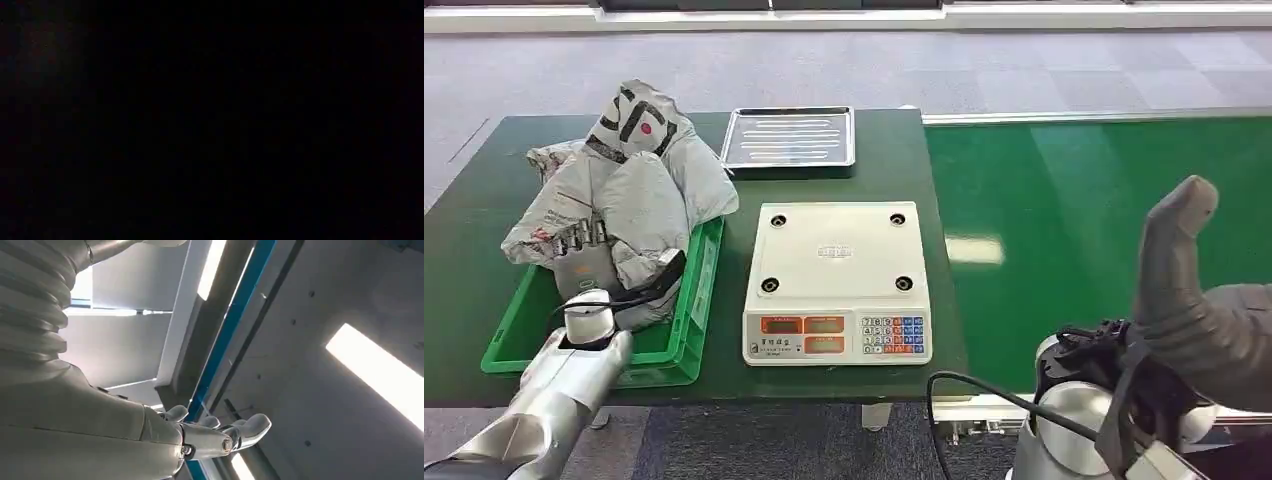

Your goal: Moved the parcel from conveyor to table for the left to box.

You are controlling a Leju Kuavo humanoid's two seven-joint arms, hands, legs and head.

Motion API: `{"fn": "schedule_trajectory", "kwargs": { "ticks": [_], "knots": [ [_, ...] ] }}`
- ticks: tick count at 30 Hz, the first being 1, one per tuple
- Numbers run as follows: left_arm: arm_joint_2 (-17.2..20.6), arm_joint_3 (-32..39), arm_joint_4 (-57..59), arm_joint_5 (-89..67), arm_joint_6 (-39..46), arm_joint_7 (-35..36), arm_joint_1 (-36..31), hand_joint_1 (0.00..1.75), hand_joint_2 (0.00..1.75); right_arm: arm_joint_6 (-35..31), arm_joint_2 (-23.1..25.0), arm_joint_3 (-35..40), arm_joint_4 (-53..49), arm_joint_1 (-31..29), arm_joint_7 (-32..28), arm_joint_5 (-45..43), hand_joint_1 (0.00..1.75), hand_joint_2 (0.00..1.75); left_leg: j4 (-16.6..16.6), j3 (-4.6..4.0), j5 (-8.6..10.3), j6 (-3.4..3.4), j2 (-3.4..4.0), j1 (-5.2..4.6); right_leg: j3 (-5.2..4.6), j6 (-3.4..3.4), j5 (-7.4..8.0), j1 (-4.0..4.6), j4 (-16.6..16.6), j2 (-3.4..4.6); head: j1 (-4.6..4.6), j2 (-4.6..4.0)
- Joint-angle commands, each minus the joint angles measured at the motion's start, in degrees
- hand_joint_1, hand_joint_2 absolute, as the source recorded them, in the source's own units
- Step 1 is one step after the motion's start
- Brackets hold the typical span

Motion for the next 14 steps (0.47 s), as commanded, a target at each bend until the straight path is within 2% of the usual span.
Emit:
{"fn": "schedule_trajectory", "kwargs": {
  "ticks": [1,2,3,4,5,6,7,8,9,10,11,12,13,14],
  "knots": [
    [-2.39,5.38,-14.23,3.42,17.66,-3.92,4.44,0.0,0.0,-0.07,1.79,-0.26,3.01,4.04,0.02,-0.08,0.0,1.75,-0.21,0.04,0.08,0.05,0.11,0.03,0.07,0.0,0.1,0.04,-0.26,-0.05,0.0,0.0],
    [-5.78,13.34,-28.63,8.36,17.66,-12.29,10.5,0.0,0.0,-0.07,1.79,-0.44,2.58,4.32,0.02,-0.02,0.0,1.75,-0.14,0.01,0.08,0.06,0.0,0.05,0.08,0.0,0.07,0.05,-0.21,-0.14,0.0,0.0],
    [-14.2,29.44,-49.01,16.26,17.66,-33.25,10.66,0.0,0.0,-0.07,1.79,-0.1,2.52,4.45,0.02,0.01,0.0,1.75,-0.19,-0.04,0.12,0.09,-0.01,0.07,0.05,0.01,0.1,0.06,-0.29,-0.18,0.0,0.0],
    [-14.2,29.44,-49.01,16.26,17.66,-33.25,10.66,0.0,0.0,-0.07,1.79,-0.1,2.52,4.45,0.02,0.01,0.0,1.75,-0.16,-0.09,0.1,0.11,0.0,0.08,0.01,0.04,0.11,0.05,-0.27,-0.17,0.0,0.0],
    [-15.49,30.83,-51.62,19.51,17.66,-36.32,10.34,0.0,0.0,-0.07,1.79,-0.19,2.56,4.46,0.02,0.0,0.0,1.75,0.13,-0.49,0.14,0.13,-0.52,0.13,-0.22,0.1,0.02,0.06,-0.05,-0.61,0.0,0.02],
    [-21.78,36.39,-57.13,45.57,17.03,-58.12,7.69,0.0,0.0,-0.07,1.79,0.48,3.38,4.18,0.02,-0.35,0.0,1.75,0.28,-0.46,0.11,0.06,-0.18,0.18,-0.46,0.04,0.13,0.1,-0.02,-0.28,-0.09,0.0],
    [-22.24,36.09,-57.15,47.89,17.65,-58.12,7.82,0.0,0.0,-0.07,1.79,0.53,3.41,4.1,0.02,-0.34,0.0,1.75,0.32,-0.55,0.05,0.08,0.16,0.18,-0.59,0.07,0.19,0.1,-0.05,0.05,0.0,0.0],
    [-21.17,28.81,-67.94,61.45,17.66,-58.12,11.75,0.0,0.0,-0.07,1.79,1.03,4.52,3.76,0.02,-0.53,0.0,1.75,0.39,-0.88,0.11,0.15,-0.07,0.16,-0.67,0.2,0.25,0.1,-0.02,-0.13,0.09,0.0],
    [-20.72,26.2,-74.56,66.35,17.44,-58.12,13.24,0.0,0.0,-0.07,1.79,1.39,5.08,3.56,0.02,-0.65,0.0,1.75,0.28,-0.87,0.09,0.21,0.0,0.2,-0.55,0.23,0.28,0.15,-0.14,-0.09,0.09,0.0],
    [-20.72,26.2,-74.56,66.35,17.44,-58.12,13.24,0.0,0.0,-0.07,1.79,1.39,5.08,3.56,0.02,-0.65,0.0,1.75,0.31,-0.71,-0.08,0.17,0.71,0.32,-0.67,0.14,0.35,0.18,-0.11,0.62,-0.02,0.0],
    [-21.48,23.93,-80.37,68.64,17.18,-58.12,15.52,0.0,0.0,-0.07,1.79,1.31,5.42,3.21,0.02,-0.84,0.0,1.75,0.21,-0.46,-0.2,0.13,1.05,0.19,-0.64,0.06,0.37,0.05,-0.13,0.91,0.04,0.0],
    [-21.32,21.33,-85.55,72.21,17.65,-58.12,17.07,0.0,0.0,-0.07,1.79,1.42,5.36,3.12,0.02,-0.9,0.0,1.75,0.22,-0.6,-0.14,0.14,1.04,0.16,-0.78,0.11,0.47,-0.02,-0.06,1.05,-0.02,0.0],
    [-21.32,21.33,-85.55,72.21,17.65,-58.12,17.07,0.0,0.0,-0.07,1.79,1.42,5.36,3.12,0.02,-0.9,0.0,1.75,0.23,-0.45,-0.33,0.15,1.38,0.18,-0.77,0.09,0.41,0.01,-0.08,1.29,0.0,0.0],
    [-20.88,19.31,-88.89,73.6,17.66,-58.12,19.0,0.0,0.0,-0.07,1.79,1.17,5.2,3.09,0.02,-1.02,0.0,1.75,0.19,-0.34,-0.39,0.18,1.38,0.15,-0.73,0.09,0.36,0.01,-0.14,1.31,-0.04,0.0]
  ]
}}
